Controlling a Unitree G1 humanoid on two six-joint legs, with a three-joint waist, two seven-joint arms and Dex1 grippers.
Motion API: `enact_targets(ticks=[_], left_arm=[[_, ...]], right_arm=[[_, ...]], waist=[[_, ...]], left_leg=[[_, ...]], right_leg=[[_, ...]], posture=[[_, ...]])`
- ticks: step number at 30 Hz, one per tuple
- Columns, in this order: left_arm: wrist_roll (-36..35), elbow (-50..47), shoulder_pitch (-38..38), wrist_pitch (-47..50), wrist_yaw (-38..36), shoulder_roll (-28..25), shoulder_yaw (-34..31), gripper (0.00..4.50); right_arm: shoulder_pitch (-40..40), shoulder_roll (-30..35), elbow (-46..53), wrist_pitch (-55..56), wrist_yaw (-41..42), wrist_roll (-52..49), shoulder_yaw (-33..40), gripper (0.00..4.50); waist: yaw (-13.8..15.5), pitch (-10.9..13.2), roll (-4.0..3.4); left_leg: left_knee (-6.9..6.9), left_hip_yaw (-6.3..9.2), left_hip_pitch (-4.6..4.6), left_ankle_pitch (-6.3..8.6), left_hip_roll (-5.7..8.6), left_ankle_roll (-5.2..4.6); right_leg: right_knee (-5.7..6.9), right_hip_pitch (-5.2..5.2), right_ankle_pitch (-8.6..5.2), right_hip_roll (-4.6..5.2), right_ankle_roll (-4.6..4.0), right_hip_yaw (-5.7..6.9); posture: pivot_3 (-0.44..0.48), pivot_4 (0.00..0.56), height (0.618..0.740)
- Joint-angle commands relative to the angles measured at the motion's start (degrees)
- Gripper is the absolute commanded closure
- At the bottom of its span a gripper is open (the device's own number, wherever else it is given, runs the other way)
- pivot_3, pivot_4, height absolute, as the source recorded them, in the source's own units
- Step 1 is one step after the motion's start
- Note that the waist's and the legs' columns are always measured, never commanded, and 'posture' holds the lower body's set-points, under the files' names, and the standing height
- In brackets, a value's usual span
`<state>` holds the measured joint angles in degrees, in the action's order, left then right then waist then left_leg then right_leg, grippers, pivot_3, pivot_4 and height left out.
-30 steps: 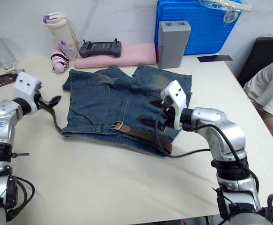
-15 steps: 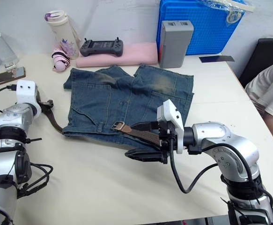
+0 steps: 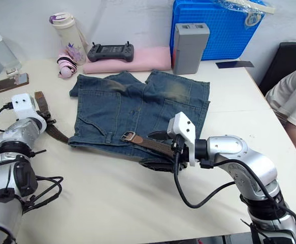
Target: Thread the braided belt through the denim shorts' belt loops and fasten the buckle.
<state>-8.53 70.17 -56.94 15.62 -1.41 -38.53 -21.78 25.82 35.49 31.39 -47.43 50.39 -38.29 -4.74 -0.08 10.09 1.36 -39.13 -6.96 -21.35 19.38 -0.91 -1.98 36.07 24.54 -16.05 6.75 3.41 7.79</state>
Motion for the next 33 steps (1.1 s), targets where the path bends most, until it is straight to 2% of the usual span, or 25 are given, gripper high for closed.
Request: enact_targets(ticks=[1,5,8,14,16,19,22,25,28,33], left_arm=[[-1.46,0.15,1.35,-0.59,-0.91,0.54,-1.08,4.45],[-2.41,-5.82,1.72,-8.46,-7.01,1.61,-0.65,4.45],[-1.67,-18.01,5.87,-14.59,-12.36,2.64,2.20,4.45],[6.53,-51.25,23.86,-26.19,-22.60,-0.03,14.00,4.45],[8.59,-60.09,29.77,-32.00,-27.87,-2.75,17.44,4.45],[7.77,-68.48,35.38,-35.67,-33.20,-5.14,19.54,4.45],[6.65,-72.38,37.72,-37.07,-36.90,-6.59,20.37,4.45],[6.01,-73.24,38.19,-37.59,-39.29,-7.09,20.35,4.45],[5.38,-73.21,38.27,-37.45,-40.46,-7.13,19.67,4.45],[2.97,-74.78,38.26,-36.33,-41.42,-6.76,18.16,4.45]], right_arm=[[-0.01,0.28,0.64,1.45,-0.22,0.04,0.09,0.00],[0.01,0.47,0.47,1.67,-0.39,0.41,0.12,0.00],[0.06,0.72,0.49,1.59,-0.73,0.53,0.76,0.00],[0.88,1.50,-0.07,3.66,-2.74,3.58,1.40,0.00],[1.88,2.57,-0.97,5.97,-3.75,7.83,-0.04,0.00],[3.99,3.49,-4.33,14.77,-6.85,19.04,-4.11,0.00],[5.74,3.87,-8.26,28.03,-10.75,33.13,-10.09,0.00],[4.58,2.73,-10.29,36.73,-11.88,40.79,-14.79,0.00],[2.74,0.85,-10.02,39.11,-11.06,43.49,-18.14,0.00],[2.51,-4.78,-11.17,36.93,-13.22,46.46,-19.70,0.00]], waist=[[0.00,0.00,0.00],[0.12,0.00,0.01],[0.02,0.03,0.08],[-0.24,0.06,0.05],[-0.33,0.08,0.02],[-0.19,0.16,-0.11],[-0.20,0.22,-0.21],[-0.20,0.26,-0.28],[-0.18,0.26,-0.28],[-0.24,0.26,-0.28]], left_leg=[[0.00,0.00,0.01,0.00,0.00,0.00],[0.00,0.01,0.00,0.00,0.00,0.00],[-0.01,0.02,-0.07,0.00,0.00,0.00],[0.03,-0.03,-0.06,0.06,-0.03,0.06],[0.03,-0.05,-0.06,0.06,-0.04,0.06],[0.00,-0.11,0.02,0.06,-0.08,0.08],[0.01,-0.11,0.08,0.04,-0.09,0.13],[0.03,-0.11,0.10,0.01,-0.11,0.19],[0.05,-0.11,0.06,0.01,-0.14,0.18],[0.02,-0.11,0.01,0.02,-0.15,0.12]], right_leg=[[0.00,-0.01,0.00,0.00,0.00,0.00],[0.00,0.00,0.00,0.00,0.00,0.02],[-0.05,0.02,0.00,-0.02,0.00,0.03],[-0.12,0.04,0.00,-0.07,0.00,-0.02],[-0.14,0.05,0.00,-0.08,-0.01,-0.04],[-0.13,0.02,-0.01,-0.04,-0.02,-0.11],[-0.18,0.05,-0.03,0.02,-0.06,-0.16],[-0.12,0.08,-0.07,0.00,-0.12,-0.14],[-0.03,0.06,-0.07,-0.07,-0.13,-0.09],[-0.06,0.05,-0.06,-0.11,-0.11,-0.06]], posture=[[0.000,0.150,0.728],[0.000,0.150,0.728],[0.000,0.150,0.728],[0.000,0.150,0.728],[0.000,0.150,0.728],[0.000,0.150,0.728],[0.000,0.150,0.728],[0.000,0.150,0.728],[0.000,0.150,0.728],[0.000,0.150,0.728]])
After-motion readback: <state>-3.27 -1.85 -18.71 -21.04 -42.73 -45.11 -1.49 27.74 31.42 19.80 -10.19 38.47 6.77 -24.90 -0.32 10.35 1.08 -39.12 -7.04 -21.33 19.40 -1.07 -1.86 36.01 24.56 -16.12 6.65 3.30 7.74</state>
